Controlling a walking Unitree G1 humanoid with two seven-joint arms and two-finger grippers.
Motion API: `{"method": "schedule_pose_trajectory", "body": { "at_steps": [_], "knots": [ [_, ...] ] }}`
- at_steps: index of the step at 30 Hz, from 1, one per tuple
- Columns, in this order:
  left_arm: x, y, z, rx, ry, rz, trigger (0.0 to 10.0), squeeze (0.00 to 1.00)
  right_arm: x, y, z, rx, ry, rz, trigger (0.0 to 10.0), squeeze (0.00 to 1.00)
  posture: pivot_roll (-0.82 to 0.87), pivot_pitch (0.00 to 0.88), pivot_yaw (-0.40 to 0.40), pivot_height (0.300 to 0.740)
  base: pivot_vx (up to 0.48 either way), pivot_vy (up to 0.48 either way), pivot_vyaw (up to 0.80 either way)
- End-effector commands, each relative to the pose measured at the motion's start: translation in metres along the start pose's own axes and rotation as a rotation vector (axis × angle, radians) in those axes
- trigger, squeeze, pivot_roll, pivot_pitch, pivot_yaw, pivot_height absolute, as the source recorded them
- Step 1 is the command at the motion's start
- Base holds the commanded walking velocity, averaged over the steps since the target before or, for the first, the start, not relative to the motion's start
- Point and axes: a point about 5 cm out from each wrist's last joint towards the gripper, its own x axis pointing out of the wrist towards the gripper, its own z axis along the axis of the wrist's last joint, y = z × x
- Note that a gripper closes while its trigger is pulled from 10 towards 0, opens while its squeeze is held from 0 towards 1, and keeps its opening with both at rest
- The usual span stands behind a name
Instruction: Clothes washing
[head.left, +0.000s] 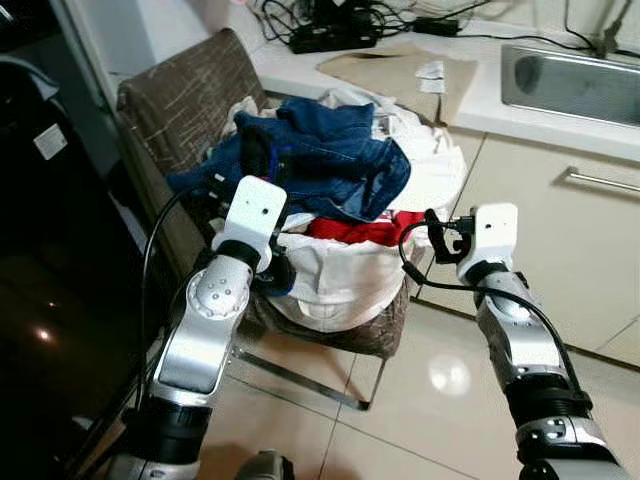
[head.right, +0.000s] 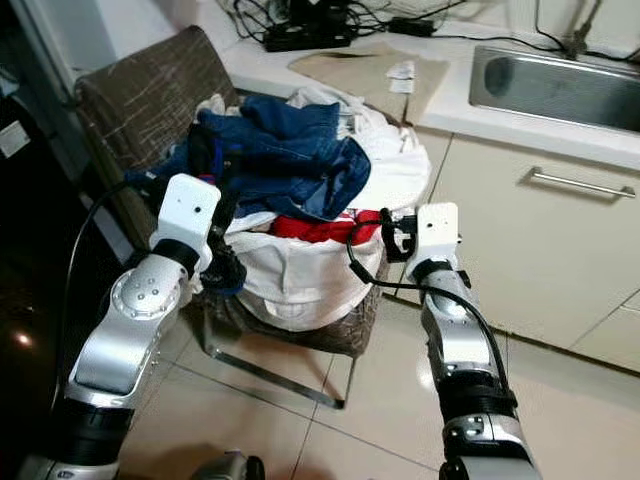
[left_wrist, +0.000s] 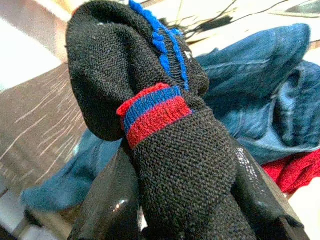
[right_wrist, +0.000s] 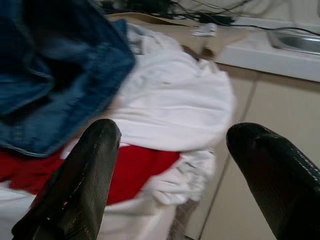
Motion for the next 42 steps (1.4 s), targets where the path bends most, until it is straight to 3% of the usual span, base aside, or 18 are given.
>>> {"method": "schedule_pose_trajectory", "body": {
  "at_steps": [1, 6, 16, 19, 24, 27, 29, 32, 39, 42],
  "knots": [
    [-0.003, -0.004, 0.003, -0.025, -0.010, 0.019, 10.0, 0.00, 0.004, -0.001, 0.005, -0.005, -0.016, 0.014, 10.0, 0.00, -0.01, 0.000, -0.020, 0.723, 0.000, -0.480, 0.61],
    [-0.007, -0.005, 0.003, -0.081, -0.015, 0.076, 10.0, 0.00, 0.009, 0.004, 0.008, -0.013, -0.016, 0.053, 10.0, 0.00, 0.00, 0.000, -0.032, 0.723, 0.000, -0.381, 0.61],
    [-0.011, -0.005, 0.002, -0.068, -0.010, 0.099, 10.0, 0.00, 0.014, 0.004, 0.011, -0.003, -0.017, 0.075, 10.0, 0.00, 0.01, 0.000, -0.046, 0.723, 0.000, 0.000, 0.60],
    [-0.013, -0.007, 0.001, -0.004, -0.004, 0.100, 10.0, 0.00, 0.015, 0.007, 0.011, -0.009, -0.016, 0.085, 10.0, 0.00, 0.02, 0.000, -0.052, 0.723, 0.000, -0.260, 0.59],
    [-0.014, -0.005, -0.002, -0.030, 0.016, 0.128, 10.0, 0.00, 0.017, 0.009, 0.012, -0.012, -0.019, 0.096, 10.0, 0.00, 0.03, 0.000, -0.054, 0.723, 0.000, -0.472, 0.57],
    [-0.014, -0.001, -0.007, -0.040, 0.038, 0.158, 10.0, 0.00, 0.018, 0.011, 0.011, -0.006, -0.018, 0.103, 10.0, 0.00, 0.03, 0.000, -0.057, 0.723, 0.000, -0.469, 0.54],
    [-0.019, 0.011, -0.022, -0.030, 0.084, 0.224, 10.0, 0.00, 0.015, 0.012, 0.008, 0.026, -0.012, 0.106, 10.0, 0.00, 0.03, 0.000, -0.060, 0.723, 0.000, -0.469, 0.54],
    [-0.025, 0.016, -0.038, -0.038, 0.138, 0.261, 10.0, 0.00, 0.006, 0.020, 0.000, 0.029, -0.005, 0.134, 10.0, 0.00, 0.02, 0.000, -0.065, 0.723, 0.000, -0.464, 0.52],
    [-0.023, 0.014, -0.039, -0.057, 0.148, 0.292, 10.0, 0.00, 0.004, 0.022, -0.003, 0.027, -0.002, 0.141, 10.0, 0.00, 0.01, 0.000, -0.063, 0.723, 0.037, -0.366, 0.51],
    [-0.023, 0.017, -0.045, -0.029, 0.174, 0.310, 10.0, 0.00, 0.005, 0.023, -0.002, 0.019, -0.006, 0.145, 10.0, 0.00, 0.01, 0.000, -0.064, 0.723, 0.000, 0.000, 0.51]
  ]
}}
